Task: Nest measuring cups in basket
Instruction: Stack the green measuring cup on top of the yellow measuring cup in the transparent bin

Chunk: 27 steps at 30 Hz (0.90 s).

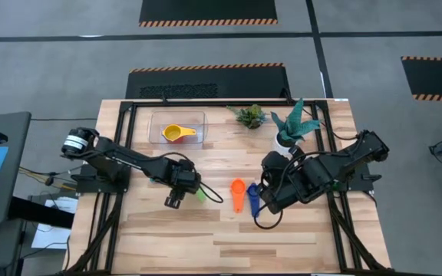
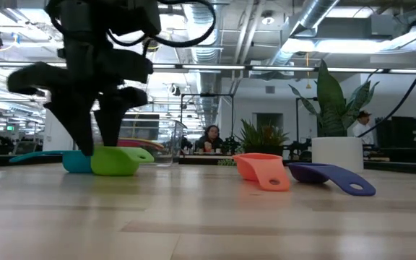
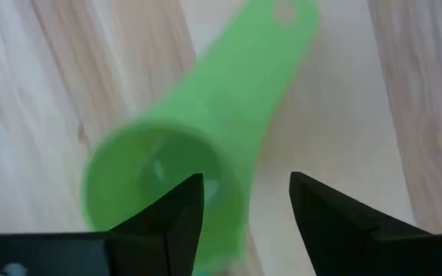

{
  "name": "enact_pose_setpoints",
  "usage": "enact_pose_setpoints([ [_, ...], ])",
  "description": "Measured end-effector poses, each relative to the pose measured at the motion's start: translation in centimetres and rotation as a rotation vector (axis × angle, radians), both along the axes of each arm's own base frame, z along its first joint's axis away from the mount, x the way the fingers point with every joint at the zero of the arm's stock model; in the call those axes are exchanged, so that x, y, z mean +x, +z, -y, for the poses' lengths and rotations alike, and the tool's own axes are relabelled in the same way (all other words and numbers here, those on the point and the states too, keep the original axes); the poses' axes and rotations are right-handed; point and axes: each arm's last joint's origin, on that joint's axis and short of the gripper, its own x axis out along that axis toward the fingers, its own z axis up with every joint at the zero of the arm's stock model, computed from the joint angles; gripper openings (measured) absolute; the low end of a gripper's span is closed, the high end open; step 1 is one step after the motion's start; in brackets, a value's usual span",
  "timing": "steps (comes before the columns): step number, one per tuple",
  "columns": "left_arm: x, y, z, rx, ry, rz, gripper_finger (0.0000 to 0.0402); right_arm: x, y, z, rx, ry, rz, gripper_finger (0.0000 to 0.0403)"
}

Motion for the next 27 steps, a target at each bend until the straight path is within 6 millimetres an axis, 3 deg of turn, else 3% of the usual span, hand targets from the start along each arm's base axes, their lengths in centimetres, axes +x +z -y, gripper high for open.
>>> enact_pose_setpoints([
  [7,0.6,-1.2,0.1,-0.001,0.027,-0.019,0.0166,-0.1,0.0,-0.2,0.000,0.007,-0.001,0.0117],
  [9,0.5,-1.3,0.1,0.001,0.033,-0.041,0.0127,-0.1,0.0,-0.2,-0.004,0.017,-0.006,0.0117],
  [12,0.7,-0.9,0.1,-0.001,0.039,-0.035,0.0033,-0.1,0.0,-0.2,-0.005,0.018,-0.008,0.0117],
  [14,1.1,-0.1,0.0,-0.005,0.062,-0.029,0.0013,-0.1,0.0,-0.2,-0.006,0.020,-0.010,0.0117],
  [17,2.2,2.4,-0.2,-0.002,0.095,-0.021,0.0004,-0.1,0.0,-0.1,-0.015,0.025,-0.012,0.0117],
  [22,3.3,9.4,-1.2,0.133,0.110,-0.035,0.0002,-0.1,0.0,-0.1,-0.022,0.024,-0.009,0.0117],
  [25,2.9,13.3,-2.9,0.195,0.218,-0.050,0.0002,-0.1,0.0,-0.1,-0.023,0.025,-0.010,0.0117],
  [27,2.6,14.9,-4.6,0.203,0.346,-0.053,0.0002,-0.1,0.0,-0.1,-0.027,0.024,-0.008,0.0117],
])
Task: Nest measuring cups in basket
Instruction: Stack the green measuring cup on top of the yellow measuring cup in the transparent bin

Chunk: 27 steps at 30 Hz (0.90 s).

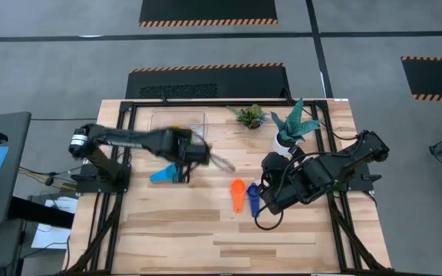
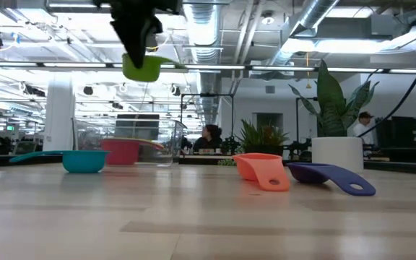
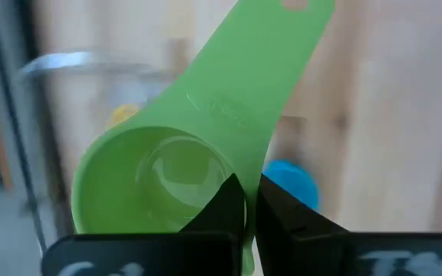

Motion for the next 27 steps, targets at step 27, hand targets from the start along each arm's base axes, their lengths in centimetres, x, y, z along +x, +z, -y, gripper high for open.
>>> enact_pose_setpoints([
  [27,-4.7,-5.9,-14.7,-0.100,0.606,-0.055,0.0000,0.0,0.0,0.0,-0.020,0.012,-0.006,0.0117],
])
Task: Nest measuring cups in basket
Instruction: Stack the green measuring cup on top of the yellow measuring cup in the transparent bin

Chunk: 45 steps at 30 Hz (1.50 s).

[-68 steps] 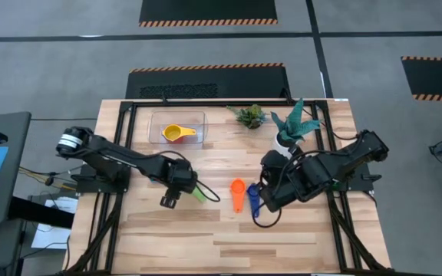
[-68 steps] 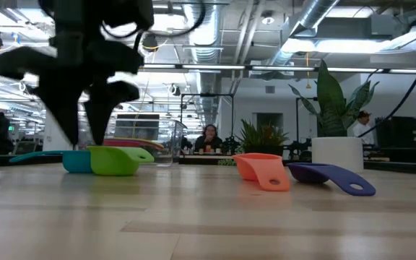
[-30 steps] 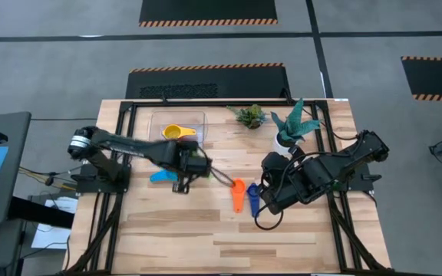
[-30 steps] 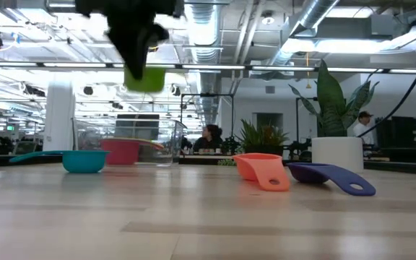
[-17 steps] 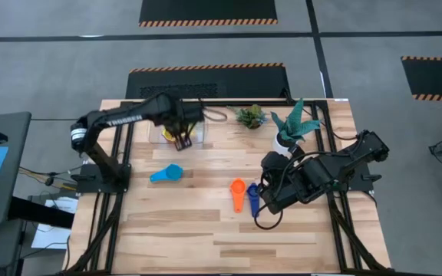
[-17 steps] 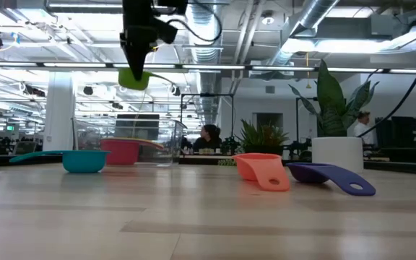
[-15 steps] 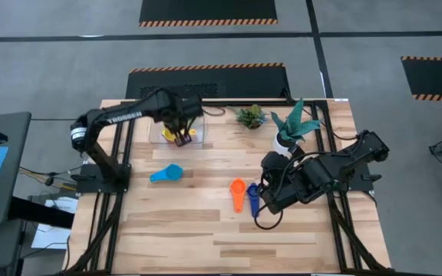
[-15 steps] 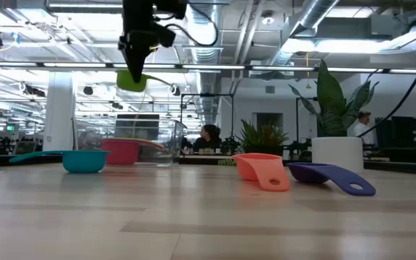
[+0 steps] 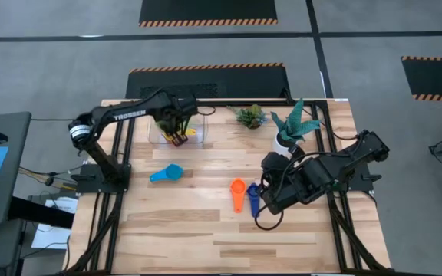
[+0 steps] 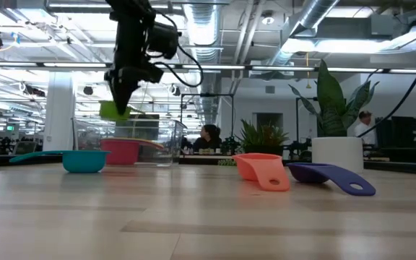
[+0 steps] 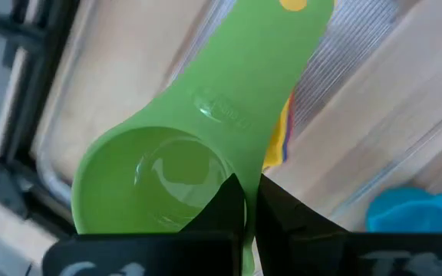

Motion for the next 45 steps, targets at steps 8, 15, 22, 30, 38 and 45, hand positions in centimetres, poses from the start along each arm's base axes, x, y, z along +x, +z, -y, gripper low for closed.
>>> enact_pose_setpoints([
  [8,0.0,-3.1,0.0,-0.035,0.021,0.061,0.0000,0.0,0.0,0.0,0.000,-0.001,0.000,0.0118],
  [15,0.2,-3.6,-0.1,-0.008,0.014,0.094,0.0000,0.2,-0.2,0.0,-0.002,-0.004,-0.006,0.0117],
  [22,0.5,-3.6,-0.2,-0.006,0.017,0.121,0.0005,0.3,-0.2,0.1,-0.001,-0.011,-0.004,0.0118],
  [30,0.3,-3.6,-0.1,-0.013,0.028,0.105,0.0027,0.3,-0.2,0.1,0.000,-0.011,-0.004,0.0118],
  [38,0.3,-3.6,-0.1,-0.012,0.025,0.102,0.0029,0.3,-0.2,0.1,0.000,-0.011,-0.003,0.0118],
  [45,0.3,-3.6,-0.1,-0.030,0.026,0.107,0.0030,0.3,-0.2,0.1,0.000,-0.011,-0.003,0.0118],
])
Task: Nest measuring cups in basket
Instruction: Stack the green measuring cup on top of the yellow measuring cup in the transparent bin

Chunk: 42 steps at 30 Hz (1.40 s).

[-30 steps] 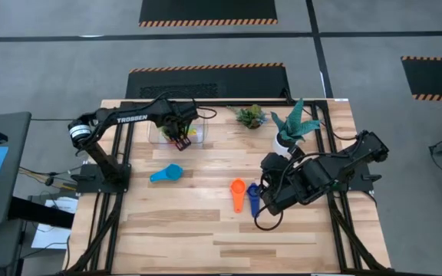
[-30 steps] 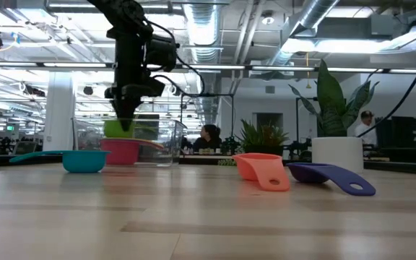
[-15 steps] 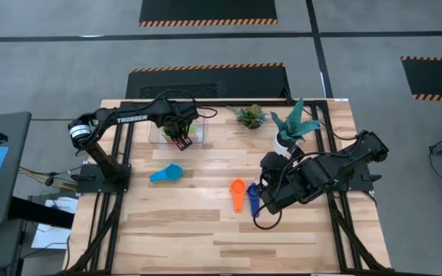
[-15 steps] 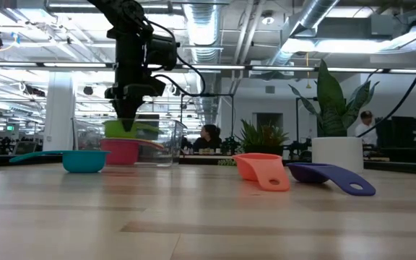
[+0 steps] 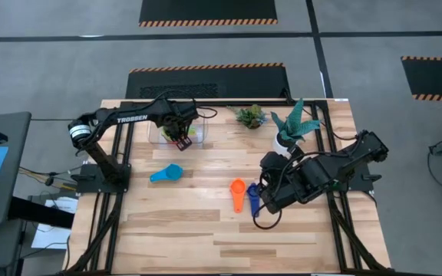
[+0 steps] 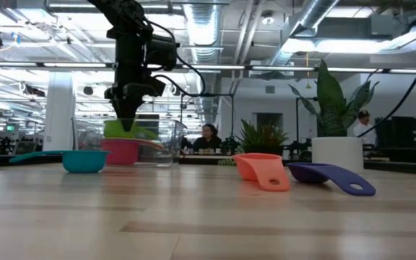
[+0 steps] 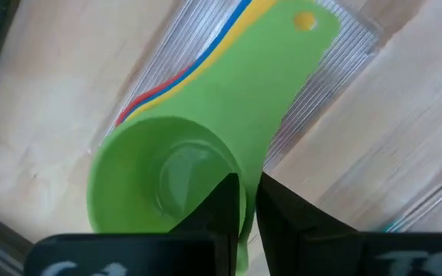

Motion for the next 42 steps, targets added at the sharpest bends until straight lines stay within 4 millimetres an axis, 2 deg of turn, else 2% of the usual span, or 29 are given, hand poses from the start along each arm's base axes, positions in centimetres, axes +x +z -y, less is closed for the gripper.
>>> enact_pose_setpoints([
  [19,-0.02,0.01,-0.07,0.026,0.000,-0.013,0.0030,0.05,0.02,-0.04,0.004,0.000,0.007,0.0118],
  [28,0.04,0.04,-0.15,0.042,0.105,0.009,0.0030,0.01,0.01,-0.11,0.006,0.004,0.005,0.0118],
  [34,0.03,0.04,-0.16,0.046,0.116,0.009,0.0030,-0.08,0.01,-0.29,0.007,0.011,0.004,0.0118],
  [37,0.04,0.04,-0.14,0.040,0.135,0.015,0.0040,-0.16,0.01,-0.47,0.006,0.018,0.003,0.0118],
  [42,0.05,0.04,-0.12,0.036,0.152,0.019,0.0077,-0.41,0.01,-0.92,0.003,0.037,-0.002,0.0118],
])
